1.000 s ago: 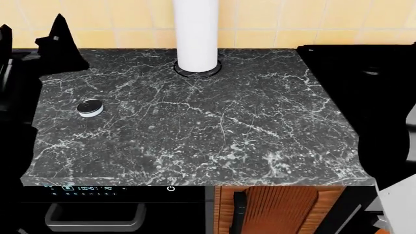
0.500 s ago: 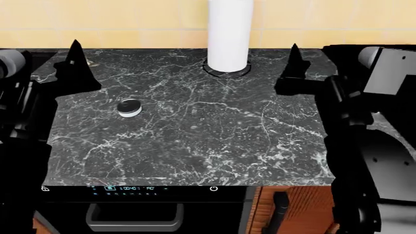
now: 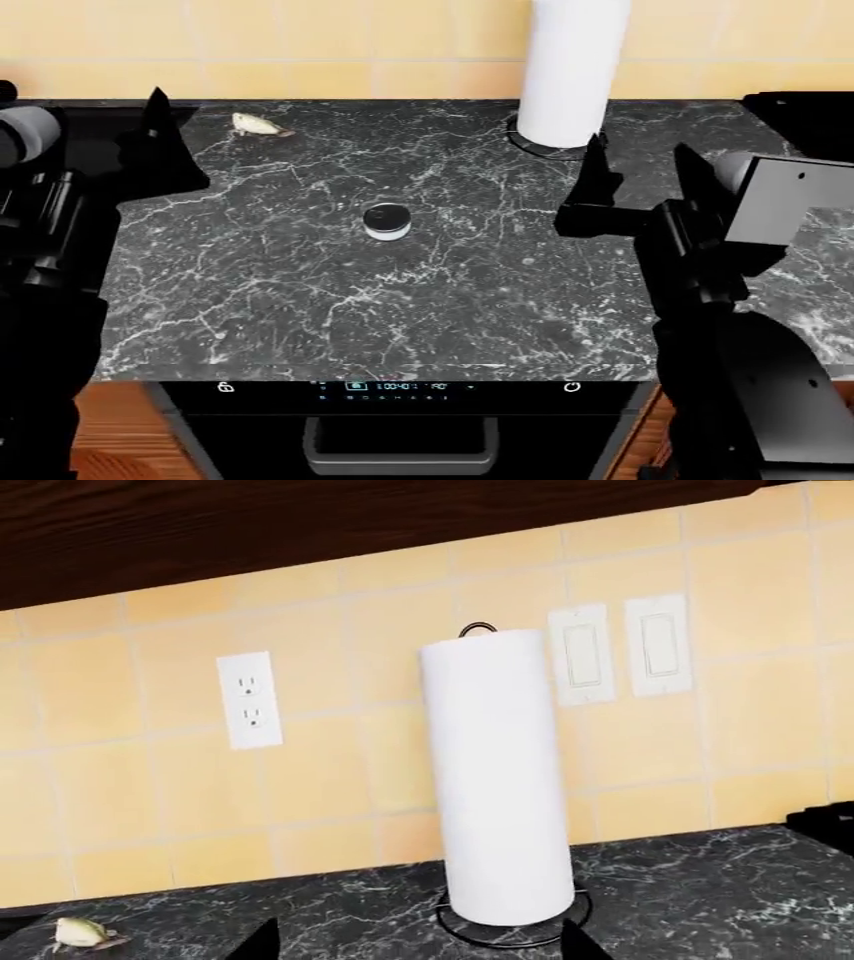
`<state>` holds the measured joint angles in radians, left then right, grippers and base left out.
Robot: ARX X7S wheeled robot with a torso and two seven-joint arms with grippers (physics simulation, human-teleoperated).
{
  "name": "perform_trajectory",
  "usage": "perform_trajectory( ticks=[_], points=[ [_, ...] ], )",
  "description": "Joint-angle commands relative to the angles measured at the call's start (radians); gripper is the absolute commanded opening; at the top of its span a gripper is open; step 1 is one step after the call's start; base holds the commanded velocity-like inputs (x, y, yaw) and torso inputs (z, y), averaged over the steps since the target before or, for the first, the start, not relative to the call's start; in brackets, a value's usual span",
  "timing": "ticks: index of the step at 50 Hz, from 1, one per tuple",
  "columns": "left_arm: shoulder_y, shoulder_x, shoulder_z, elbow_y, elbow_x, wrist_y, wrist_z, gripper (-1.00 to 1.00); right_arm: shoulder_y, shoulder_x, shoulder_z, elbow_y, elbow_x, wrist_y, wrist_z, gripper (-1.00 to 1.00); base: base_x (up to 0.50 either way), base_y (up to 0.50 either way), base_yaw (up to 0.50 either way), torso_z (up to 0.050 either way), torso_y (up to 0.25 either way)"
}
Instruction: Pick the cans from the counter and place them in their designated side in the cabinet.
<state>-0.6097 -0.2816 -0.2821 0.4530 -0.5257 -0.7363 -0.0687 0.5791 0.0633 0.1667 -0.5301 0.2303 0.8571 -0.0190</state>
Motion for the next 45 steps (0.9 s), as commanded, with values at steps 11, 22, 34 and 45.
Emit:
perform_trajectory(
  ticks=[11, 22, 34, 45],
  points=[
    [0.014, -0.023, 0.030, -0.005, 0.011, 0.000, 0.003, 1.00, -0.027, 0.019, -0.025, 0.032, 0.032, -0.039, 0.025, 1.00, 0.00, 0.50, 0.00, 0.000, 0.000],
    [0.020, -0.059, 0.060, 0.014, -0.012, -0.056, 0.023, 1.00, -0.019, 0.034, -0.046, 0.049, 0.052, -0.044, 0.025, 1.00, 0.00, 0.45, 0.00, 0.000, 0.000],
    [-0.006, -0.125, 0.157, 0.019, -0.012, -0.141, 0.059, 1.00, 0.018, 0.063, -0.092, 0.069, 0.067, 0.015, 0.021, 1.00, 0.00, 0.00, 0.00, 0.000, 0.000],
    [-0.012, -0.141, 0.199, 0.011, -0.011, -0.165, 0.069, 1.00, 0.004, 0.067, -0.096, 0.069, 0.079, 0.023, 0.031, 1.00, 0.28, 0.00, 0.00, 0.000, 0.000]
  ],
)
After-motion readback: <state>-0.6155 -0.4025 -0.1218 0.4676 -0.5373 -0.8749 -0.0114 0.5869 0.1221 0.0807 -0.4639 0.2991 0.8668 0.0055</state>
